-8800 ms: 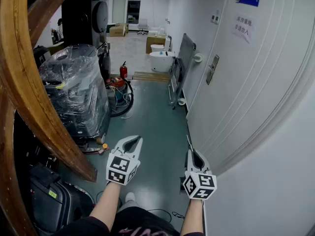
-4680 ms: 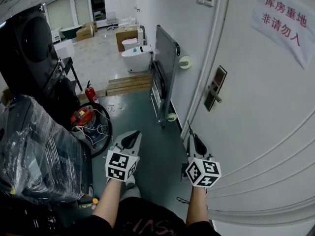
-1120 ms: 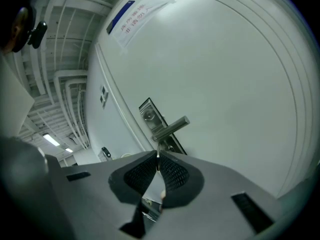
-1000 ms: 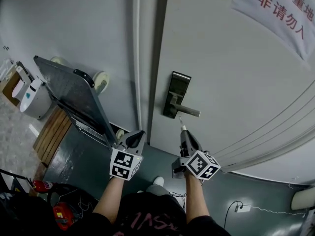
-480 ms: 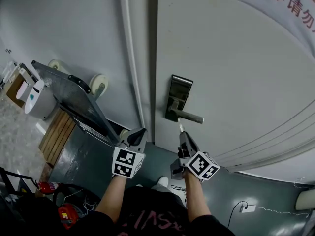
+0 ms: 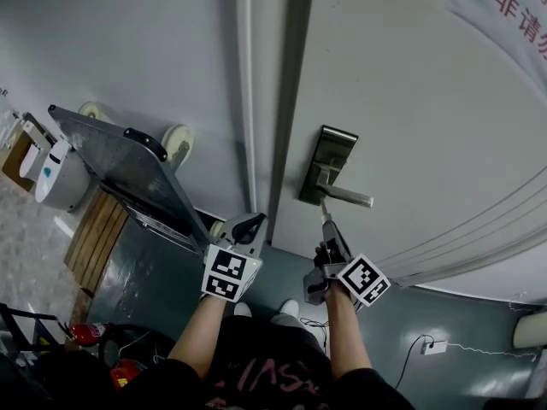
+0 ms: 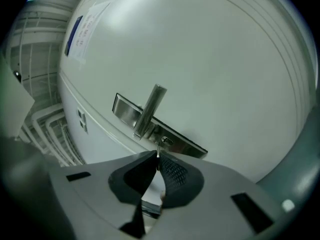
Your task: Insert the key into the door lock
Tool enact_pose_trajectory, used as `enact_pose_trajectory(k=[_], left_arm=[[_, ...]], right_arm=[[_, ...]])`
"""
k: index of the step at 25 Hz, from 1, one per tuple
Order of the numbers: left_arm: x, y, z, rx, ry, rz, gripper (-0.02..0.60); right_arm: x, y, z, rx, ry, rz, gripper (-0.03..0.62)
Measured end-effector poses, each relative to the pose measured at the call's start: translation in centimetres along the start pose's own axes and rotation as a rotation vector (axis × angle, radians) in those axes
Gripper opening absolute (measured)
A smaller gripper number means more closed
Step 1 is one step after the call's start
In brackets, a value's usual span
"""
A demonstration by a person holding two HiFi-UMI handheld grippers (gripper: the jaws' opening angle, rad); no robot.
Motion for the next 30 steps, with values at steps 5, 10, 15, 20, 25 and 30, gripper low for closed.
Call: enact_pose_trajectory(k=[5,10,15,20,25,30], left_arm=[[-0.9,-1.0,1.5,-0.046,0.015,-0.015,0.012],[-1.5,-1.6,2.5,-0.08,0.024,-0.035,0.011],[-2.0,-2.0,3.1,-0.107,0.031,-0.047,0.012],[-2.0,-2.1,3.6,-0.113,0.049,-0.062,0.012],[-2.3,-1.7,4.3,-0.106,0.067,-0.071,0.012],[-1.9,-0.7,5.1,-0.099,0.088,-0.095,0.011]], right_arm=[[-1.3,0.3,0.2,0.006,0.104,-0.077,0.08],[-2.6,0.4,0.3,-0.008,0.151,-0.13,0.08],[-3.4,0.6,0.4,0.002,0.213,-0.174,0.08],[-3.6,0.9,0.3,0.01,0.257,-0.205,0.08],[-3.4,1.4,-0.2,0.015,0.273,-0.241,0.08],[-3.3,2.7,-0.8,0.044,0.294,-0.253,0.08]])
Point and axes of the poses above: the fingertips, and each gripper's own axes: y forward along the fingers, z to its left, x out of its top, the point moved 7 cm from there along -y, backward along the fingers, and after that the axes turned 13 degrees about y, right-handed, at the moved point
